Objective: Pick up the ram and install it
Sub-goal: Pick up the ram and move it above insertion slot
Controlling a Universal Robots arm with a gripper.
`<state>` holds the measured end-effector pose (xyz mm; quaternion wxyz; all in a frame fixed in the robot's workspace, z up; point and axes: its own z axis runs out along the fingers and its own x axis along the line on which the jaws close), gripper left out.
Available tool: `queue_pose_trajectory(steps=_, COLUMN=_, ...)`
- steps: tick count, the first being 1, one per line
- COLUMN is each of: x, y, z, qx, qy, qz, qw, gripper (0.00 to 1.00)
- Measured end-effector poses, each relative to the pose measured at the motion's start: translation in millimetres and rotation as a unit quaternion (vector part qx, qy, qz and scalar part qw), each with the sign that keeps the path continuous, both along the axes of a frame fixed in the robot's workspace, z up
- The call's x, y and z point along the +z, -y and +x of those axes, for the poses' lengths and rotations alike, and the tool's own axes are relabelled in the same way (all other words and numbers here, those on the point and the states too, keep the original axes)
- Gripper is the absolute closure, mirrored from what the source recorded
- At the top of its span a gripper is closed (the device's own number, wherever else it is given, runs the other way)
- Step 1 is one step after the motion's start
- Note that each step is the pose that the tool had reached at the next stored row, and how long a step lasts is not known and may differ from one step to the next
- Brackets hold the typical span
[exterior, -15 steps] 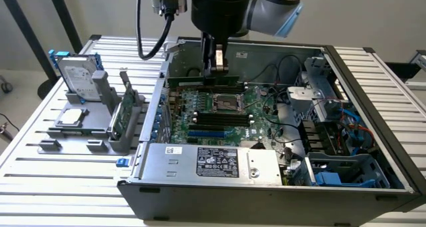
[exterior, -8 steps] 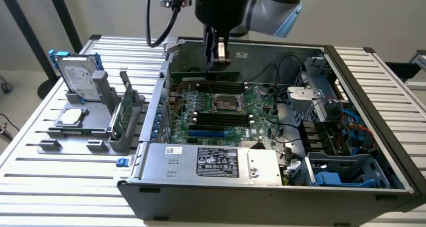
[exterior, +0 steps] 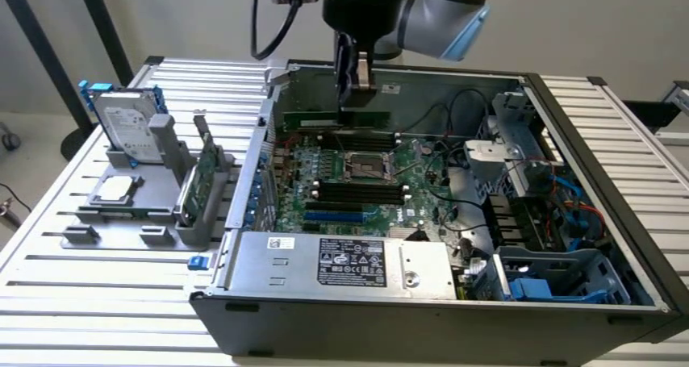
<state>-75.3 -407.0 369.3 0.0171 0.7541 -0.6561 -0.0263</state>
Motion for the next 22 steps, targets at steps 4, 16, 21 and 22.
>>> queue_pose_trajectory(steps=4, x=-2.8, y=-2.9, z=5.3, qx=-0.005, qy=0.0, qz=-0.0105, qw=0.9999, gripper=0.86)
queue_pose_trajectory(steps=16, x=-19.5, y=-4.1, z=22.7, qx=-0.048, qy=-0.0005, qz=-0.0112, qw=0.9988, gripper=0.86)
queue_pose_trajectory(steps=21, x=-26.0, y=-6.3, z=32.4, qx=-0.053, qy=-0.0006, qz=-0.0112, qw=0.9985, gripper=0.86)
queue_pose_trajectory(steps=22, x=-27.5, y=-6.9, z=33.6, qx=-0.053, qy=-0.0005, qz=-0.0111, qw=0.9985, gripper=0.86)
